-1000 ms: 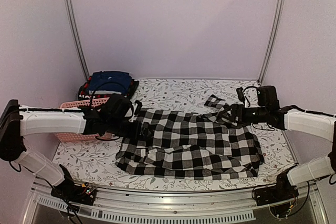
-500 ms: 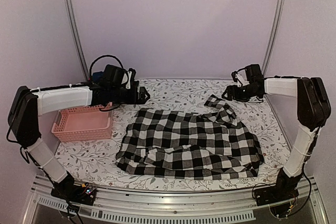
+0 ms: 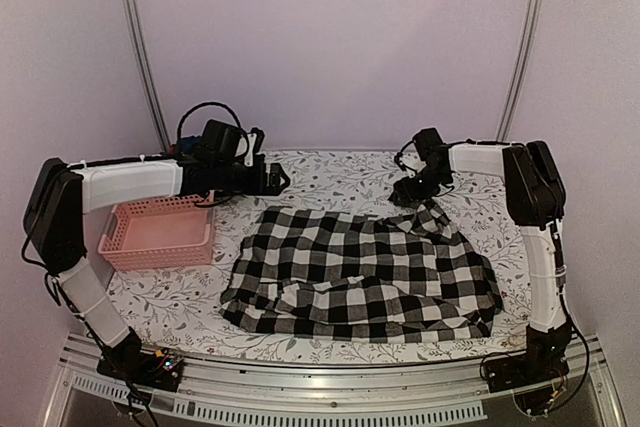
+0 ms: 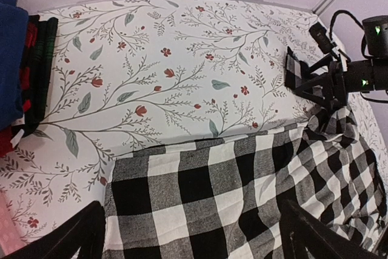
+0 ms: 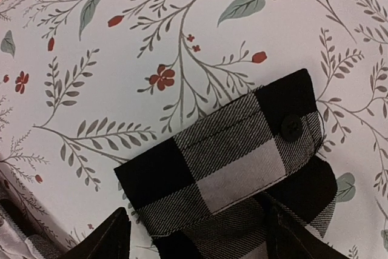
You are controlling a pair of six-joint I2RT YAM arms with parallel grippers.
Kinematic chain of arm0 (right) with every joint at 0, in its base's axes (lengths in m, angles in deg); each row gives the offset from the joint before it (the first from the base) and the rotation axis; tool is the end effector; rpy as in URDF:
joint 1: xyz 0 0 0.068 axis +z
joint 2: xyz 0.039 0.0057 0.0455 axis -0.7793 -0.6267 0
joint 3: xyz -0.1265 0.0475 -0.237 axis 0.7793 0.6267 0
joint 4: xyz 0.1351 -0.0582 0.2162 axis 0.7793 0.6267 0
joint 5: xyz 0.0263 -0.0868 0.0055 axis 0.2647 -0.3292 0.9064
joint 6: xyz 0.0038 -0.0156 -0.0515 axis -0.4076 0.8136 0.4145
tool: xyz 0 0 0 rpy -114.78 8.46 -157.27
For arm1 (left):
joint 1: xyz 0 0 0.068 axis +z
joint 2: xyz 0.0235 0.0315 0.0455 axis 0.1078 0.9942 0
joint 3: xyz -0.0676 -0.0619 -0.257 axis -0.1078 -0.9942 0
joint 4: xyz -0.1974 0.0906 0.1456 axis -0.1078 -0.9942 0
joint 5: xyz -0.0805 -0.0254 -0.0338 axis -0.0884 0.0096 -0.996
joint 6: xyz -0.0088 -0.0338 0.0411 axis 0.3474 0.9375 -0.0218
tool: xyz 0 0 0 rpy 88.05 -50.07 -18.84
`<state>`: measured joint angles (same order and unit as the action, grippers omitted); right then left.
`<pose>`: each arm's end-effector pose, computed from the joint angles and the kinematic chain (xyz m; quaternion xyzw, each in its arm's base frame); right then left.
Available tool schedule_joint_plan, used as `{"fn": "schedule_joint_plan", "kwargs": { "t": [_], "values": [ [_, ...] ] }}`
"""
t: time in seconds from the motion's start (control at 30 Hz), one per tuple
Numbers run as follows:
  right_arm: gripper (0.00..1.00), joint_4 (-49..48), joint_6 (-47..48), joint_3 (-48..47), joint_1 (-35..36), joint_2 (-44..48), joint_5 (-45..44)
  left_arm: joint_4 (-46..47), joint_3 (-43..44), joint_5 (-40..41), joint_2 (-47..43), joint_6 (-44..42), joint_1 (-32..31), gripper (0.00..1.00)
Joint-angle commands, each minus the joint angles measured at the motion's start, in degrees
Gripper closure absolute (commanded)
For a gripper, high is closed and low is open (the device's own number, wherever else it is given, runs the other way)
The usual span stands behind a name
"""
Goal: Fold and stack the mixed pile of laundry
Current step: Pick up the 1/3-folded shirt from the center of the board.
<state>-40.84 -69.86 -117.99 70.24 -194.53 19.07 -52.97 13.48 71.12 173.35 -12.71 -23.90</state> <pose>0.4577 0.1633 0.1424 -0.2242 0.9389 0.0962 0.2429 0.3275 -0.1933 0.2427 0.0792 0.8945 -0.2263 0.3773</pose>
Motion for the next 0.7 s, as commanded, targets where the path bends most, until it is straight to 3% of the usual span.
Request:
{"fn": "schedule_joint_plan", "kwargs": {
  "t": [0.0, 0.17, 0.27, 0.47, 0.67],
  "values": [
    [0.31, 5.07, 3.17, -4.87, 1.18, -6.01, -6.34, 0.54, 2.08, -0.81, 1.82, -1.2, 0.98, 0.0],
    [0.81, 3.48, 3.25, -6.97, 0.87, -7.02, -10.56, 0.21, 3.71, 0.7, 4.05, -1.9, 1.61, 0.0],
    [0.99, -0.09, 3.53, -8.17, -0.39, -3.15, -8.71, -1.54, 6.01, 4.26, 6.53, -3.07, 2.53, 0.0],
    [1.0, -7.83, 2.38, -11.03, -4.75, 4.41, 2.38, -7.76, 13.46, 0.08, 13.73, -5.55, 6.33, 0.0],
    [1.0, -9.34, 3.54, -20.21, -6.53, 3.5, 14.43, -10.12, 17.9, -2.22, 19.47, -10.94, 8.33, 0.02]
  ]
}}
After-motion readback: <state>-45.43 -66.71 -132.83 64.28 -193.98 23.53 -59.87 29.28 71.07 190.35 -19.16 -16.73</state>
